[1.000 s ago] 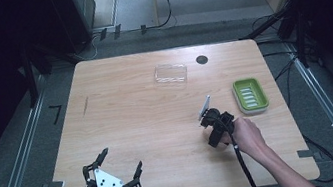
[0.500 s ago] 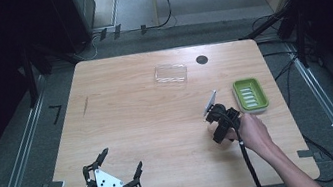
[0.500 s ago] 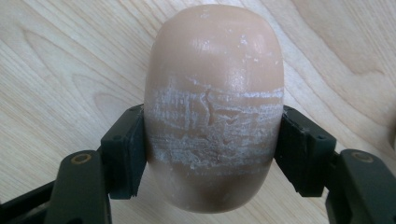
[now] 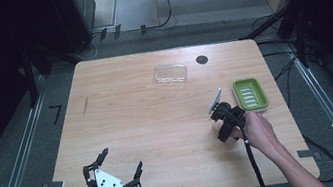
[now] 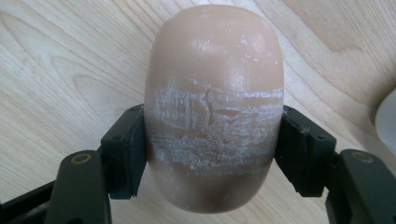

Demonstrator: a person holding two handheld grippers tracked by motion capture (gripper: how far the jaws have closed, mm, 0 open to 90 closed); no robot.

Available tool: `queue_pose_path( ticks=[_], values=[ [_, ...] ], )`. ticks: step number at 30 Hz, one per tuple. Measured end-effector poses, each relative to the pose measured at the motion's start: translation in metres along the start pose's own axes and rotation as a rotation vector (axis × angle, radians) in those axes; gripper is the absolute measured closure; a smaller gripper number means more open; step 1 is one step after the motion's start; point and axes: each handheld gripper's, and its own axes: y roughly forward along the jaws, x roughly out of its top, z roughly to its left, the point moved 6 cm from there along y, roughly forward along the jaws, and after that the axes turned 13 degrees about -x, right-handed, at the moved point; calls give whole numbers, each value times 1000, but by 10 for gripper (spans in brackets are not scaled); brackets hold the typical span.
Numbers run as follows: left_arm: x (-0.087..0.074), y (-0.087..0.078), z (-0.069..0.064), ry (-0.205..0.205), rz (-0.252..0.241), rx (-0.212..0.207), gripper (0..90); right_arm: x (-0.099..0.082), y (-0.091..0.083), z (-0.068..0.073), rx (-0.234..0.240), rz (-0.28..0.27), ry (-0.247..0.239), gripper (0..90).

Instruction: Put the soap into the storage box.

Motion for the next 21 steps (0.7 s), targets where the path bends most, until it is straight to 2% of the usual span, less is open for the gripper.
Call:
queue_pose_path(
  ticks=[13, 21],
  values=[
    [0, 0, 0, 2, 0, -2, 99, -12, 2, -16, -6, 38, 24, 335],
    [0, 0, 0, 0, 1, -1, 99, -18, -2, -25, -9, 36, 40, 335]
  ],
)
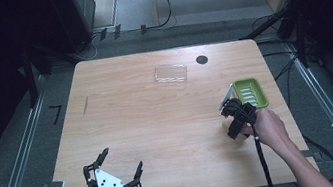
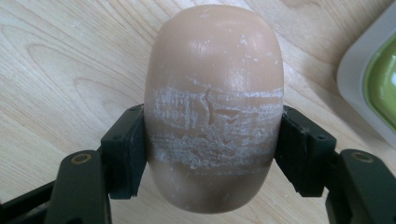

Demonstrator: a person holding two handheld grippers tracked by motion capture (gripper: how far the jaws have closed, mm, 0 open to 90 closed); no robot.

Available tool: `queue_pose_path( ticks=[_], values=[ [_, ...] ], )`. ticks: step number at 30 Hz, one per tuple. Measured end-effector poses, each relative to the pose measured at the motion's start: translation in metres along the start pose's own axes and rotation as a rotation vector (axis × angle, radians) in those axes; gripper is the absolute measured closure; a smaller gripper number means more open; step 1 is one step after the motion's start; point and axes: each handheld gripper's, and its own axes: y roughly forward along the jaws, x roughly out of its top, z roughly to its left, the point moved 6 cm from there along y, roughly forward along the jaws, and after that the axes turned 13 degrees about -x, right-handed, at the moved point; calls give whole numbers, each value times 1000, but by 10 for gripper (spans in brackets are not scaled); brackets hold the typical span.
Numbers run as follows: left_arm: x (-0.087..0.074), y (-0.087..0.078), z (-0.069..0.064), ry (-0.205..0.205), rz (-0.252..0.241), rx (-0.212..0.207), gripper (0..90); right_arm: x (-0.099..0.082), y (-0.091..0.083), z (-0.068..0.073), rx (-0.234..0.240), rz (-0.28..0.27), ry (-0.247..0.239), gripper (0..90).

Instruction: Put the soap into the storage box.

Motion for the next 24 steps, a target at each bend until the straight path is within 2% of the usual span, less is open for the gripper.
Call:
queue_pose_path(
  ticks=[10, 24],
  values=[
    [0, 0, 0, -1, 0, 0, 99, -6, -2, -8, -2, 8, 7, 335],
    [0, 0, 0, 0, 0, 1, 99, -15, -7, -24, 3, 18, 42, 335]
  ],
)
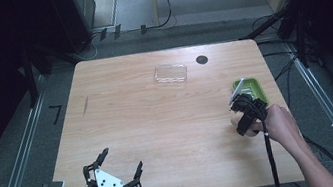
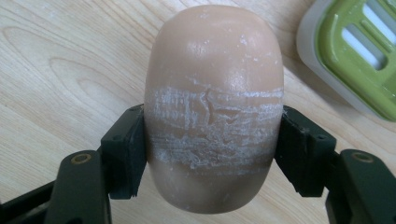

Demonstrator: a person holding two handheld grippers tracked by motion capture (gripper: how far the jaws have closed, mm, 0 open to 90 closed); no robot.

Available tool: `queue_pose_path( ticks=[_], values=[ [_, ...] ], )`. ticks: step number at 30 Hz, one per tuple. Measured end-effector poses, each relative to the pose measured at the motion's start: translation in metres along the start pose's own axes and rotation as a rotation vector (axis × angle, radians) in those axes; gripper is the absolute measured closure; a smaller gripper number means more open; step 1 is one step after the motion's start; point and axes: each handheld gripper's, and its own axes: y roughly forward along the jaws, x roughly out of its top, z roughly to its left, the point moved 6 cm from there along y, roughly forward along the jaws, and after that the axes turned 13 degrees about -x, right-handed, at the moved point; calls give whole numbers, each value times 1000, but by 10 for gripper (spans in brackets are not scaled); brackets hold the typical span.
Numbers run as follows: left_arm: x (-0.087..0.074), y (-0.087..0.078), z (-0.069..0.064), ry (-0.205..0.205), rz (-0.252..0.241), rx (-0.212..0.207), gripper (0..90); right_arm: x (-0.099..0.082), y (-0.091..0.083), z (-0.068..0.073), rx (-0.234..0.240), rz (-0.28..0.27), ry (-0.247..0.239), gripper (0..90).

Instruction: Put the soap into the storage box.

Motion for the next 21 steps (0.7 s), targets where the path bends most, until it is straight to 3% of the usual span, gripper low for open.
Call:
queue_pose_path(
  ticks=[21],
  values=[
    [0, 0, -1, 5, 0, -3, 99, -10, -2, -29, -13, -3, 109, 334]
  ],
)
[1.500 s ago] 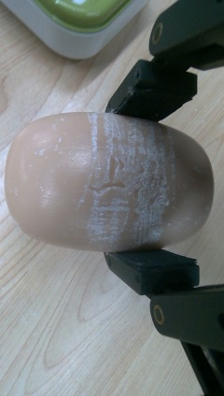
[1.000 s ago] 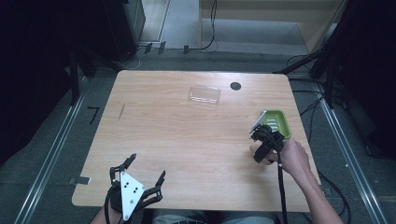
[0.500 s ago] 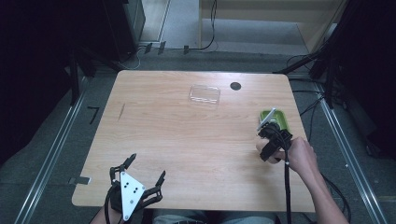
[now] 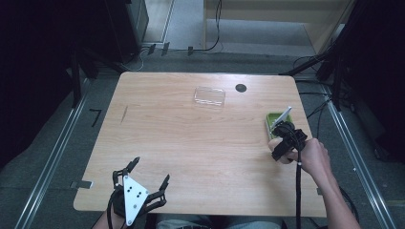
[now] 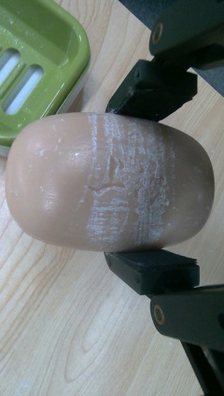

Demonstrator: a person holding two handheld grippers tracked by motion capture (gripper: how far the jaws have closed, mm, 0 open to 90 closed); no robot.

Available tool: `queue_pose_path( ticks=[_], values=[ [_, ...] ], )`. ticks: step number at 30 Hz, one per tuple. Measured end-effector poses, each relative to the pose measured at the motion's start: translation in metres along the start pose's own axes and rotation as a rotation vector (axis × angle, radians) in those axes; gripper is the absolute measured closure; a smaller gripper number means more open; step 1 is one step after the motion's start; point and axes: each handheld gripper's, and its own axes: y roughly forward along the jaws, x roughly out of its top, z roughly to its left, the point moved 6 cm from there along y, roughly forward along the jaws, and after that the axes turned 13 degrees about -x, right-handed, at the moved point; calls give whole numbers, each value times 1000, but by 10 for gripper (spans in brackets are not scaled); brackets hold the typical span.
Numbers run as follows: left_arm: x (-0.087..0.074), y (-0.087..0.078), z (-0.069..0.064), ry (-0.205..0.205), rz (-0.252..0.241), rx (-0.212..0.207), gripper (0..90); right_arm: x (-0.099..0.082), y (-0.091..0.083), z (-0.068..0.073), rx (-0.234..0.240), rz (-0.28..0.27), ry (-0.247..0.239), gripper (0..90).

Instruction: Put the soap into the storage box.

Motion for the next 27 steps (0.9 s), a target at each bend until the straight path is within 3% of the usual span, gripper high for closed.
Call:
queue_pose_path(
  ticks=[12, 27],
  values=[
    [0, 1, 0, -3, -1, 0, 99, 0, 2, -15, 8, 0, 100, 334],
    [1, 3, -1, 0, -2, -5, 99, 7, 4, -25, 0, 6, 135, 334]
  ],
)
